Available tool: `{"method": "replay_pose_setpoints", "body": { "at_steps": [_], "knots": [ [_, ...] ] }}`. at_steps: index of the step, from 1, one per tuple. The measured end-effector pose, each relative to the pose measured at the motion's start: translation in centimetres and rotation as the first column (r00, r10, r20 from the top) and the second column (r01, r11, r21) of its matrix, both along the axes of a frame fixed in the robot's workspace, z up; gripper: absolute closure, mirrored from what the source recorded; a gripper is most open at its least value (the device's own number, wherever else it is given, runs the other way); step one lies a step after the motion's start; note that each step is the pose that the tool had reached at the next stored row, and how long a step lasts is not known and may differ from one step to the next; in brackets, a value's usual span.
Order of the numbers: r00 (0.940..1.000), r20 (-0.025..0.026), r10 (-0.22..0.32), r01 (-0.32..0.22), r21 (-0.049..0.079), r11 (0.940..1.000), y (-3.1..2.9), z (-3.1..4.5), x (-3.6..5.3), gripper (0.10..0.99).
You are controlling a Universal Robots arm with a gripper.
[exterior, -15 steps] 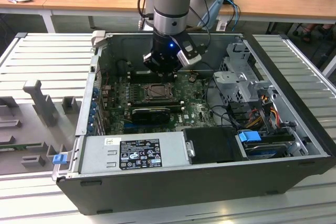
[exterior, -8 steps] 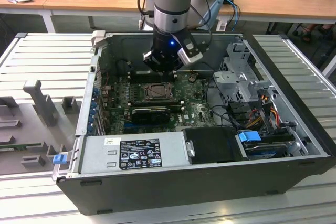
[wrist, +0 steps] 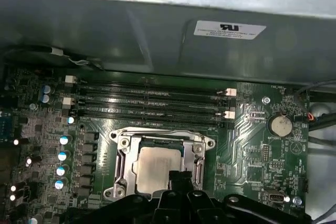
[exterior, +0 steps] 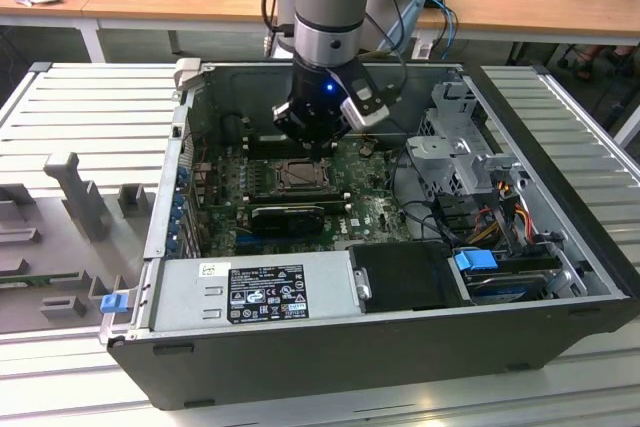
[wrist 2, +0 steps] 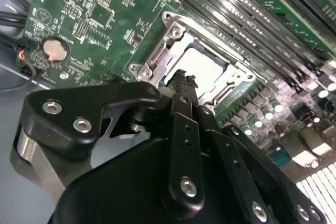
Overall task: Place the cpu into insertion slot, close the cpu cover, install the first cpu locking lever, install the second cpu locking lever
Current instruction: 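Install the second cpu locking lever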
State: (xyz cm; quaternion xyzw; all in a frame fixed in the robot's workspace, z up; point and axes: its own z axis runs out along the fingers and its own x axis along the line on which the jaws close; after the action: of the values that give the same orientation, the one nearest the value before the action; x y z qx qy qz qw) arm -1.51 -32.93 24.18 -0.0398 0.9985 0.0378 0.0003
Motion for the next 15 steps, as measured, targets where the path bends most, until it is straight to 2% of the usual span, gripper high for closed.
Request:
{"method": "replay_pose_setpoints", "body": {
  "at_steps": [1,4,8,9,12,15],
  "knots": [
    [1.0,0.0,0.0,0.0,0.0,1.0,-0.04,0.33,0.01,0.98],
    [1.0,0.0001,0.0,0.0,0.0,1.0,-0.55,0.33,0.01,0.98],
    [1.0,0.0001,0.0,0.0,0.0,1.0,-2.21,0.24,0.01,0.98],
    [1.0,-0.0012,0.0,0.0,0.0,1.0,-2.38,0.2,0.01,0.98],
    [0.9999,-0.0137,0.001,-0.001,0.0,1.0,-2.93,-0.16,0.01,0.98],
    [0.9999,-0.0157,0.003,-0.003,0.001,1.0,-3.69,-0.6,-0.1,0.98]
  ]
}}
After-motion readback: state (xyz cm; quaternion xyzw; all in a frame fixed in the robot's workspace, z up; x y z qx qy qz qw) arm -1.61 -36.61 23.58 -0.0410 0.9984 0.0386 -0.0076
